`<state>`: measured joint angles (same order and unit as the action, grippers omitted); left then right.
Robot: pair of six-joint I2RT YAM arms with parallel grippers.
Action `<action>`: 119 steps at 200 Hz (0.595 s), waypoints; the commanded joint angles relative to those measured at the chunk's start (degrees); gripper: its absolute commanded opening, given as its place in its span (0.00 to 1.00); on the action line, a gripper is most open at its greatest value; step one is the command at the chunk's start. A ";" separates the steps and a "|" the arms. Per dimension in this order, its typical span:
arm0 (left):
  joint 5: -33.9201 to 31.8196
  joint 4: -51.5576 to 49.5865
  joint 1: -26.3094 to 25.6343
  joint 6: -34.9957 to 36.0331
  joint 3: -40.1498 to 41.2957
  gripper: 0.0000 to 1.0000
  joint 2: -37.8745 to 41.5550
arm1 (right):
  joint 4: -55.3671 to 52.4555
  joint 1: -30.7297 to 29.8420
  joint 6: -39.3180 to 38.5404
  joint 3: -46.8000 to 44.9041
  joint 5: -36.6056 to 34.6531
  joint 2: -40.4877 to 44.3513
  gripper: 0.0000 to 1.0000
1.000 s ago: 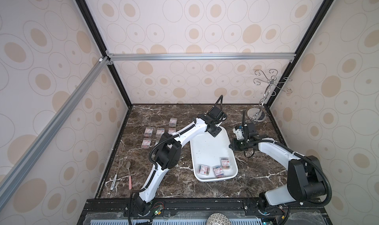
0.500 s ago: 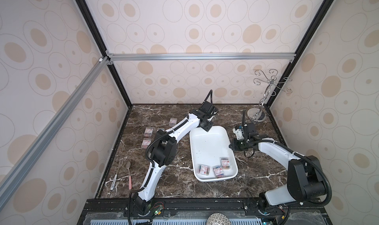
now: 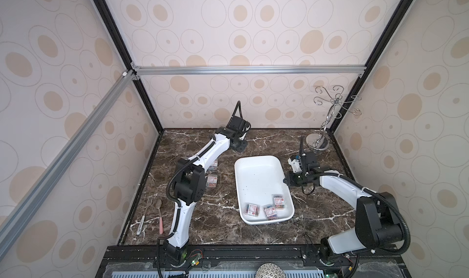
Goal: Take the paper clips out of the storage box
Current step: Place the boxed paper clips at the center of the board.
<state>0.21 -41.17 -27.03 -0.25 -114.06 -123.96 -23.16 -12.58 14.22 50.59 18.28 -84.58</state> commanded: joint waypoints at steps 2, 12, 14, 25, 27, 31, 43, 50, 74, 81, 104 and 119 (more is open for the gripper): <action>-0.65 1.56 1.94 -0.58 0.82 0.50 1.69 | -3.03 -0.38 -1.42 0.13 -0.88 -1.56 0.07; -0.80 1.97 2.69 -0.63 1.39 0.50 1.64 | -3.04 -0.38 -1.47 0.19 -1.08 -1.47 0.07; -0.82 2.08 2.88 -0.63 1.50 0.50 1.73 | -3.17 -0.42 -1.47 0.16 -1.13 -1.47 0.07; -1.16 2.43 3.78 -0.72 2.05 0.50 1.75 | -3.29 -0.39 -1.50 0.31 -1.19 -1.47 0.07; -1.21 2.52 4.01 -0.72 2.17 0.50 1.76 | -3.29 -0.40 -1.48 0.26 -1.20 -1.47 0.07; -1.33 2.70 4.41 -0.78 2.37 0.50 1.75 | -3.30 -0.37 -1.60 0.25 -1.08 -1.47 0.08; -1.44 3.19 5.55 -0.84 2.81 0.50 1.79 | -3.24 -0.36 -1.56 0.20 -1.11 -1.55 0.08; -1.50 3.23 6.21 -0.84 2.92 0.49 1.64 | -3.23 -0.40 -1.63 0.13 -1.11 -1.56 0.08; -1.47 3.54 8.68 -0.81 2.97 0.49 1.09 | -3.39 -0.40 -1.56 0.14 -1.33 -1.51 0.08; -1.21 3.62 9.38 -0.80 2.82 0.49 0.93 | -3.45 -0.39 -1.67 0.14 -1.33 -1.47 0.08; -0.67 3.70 11.50 -0.64 1.77 0.49 0.18 | -3.72 -0.38 -1.74 0.30 -1.55 -1.47 0.08; -0.47 3.60 12.80 -0.54 1.04 0.49 -0.51 | -3.80 -0.40 -1.75 0.27 -1.65 -1.47 0.07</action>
<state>-0.38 -38.20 -16.21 -0.62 -110.72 -123.98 -23.51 -12.58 14.04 50.78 18.17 -84.64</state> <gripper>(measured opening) 0.529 0.081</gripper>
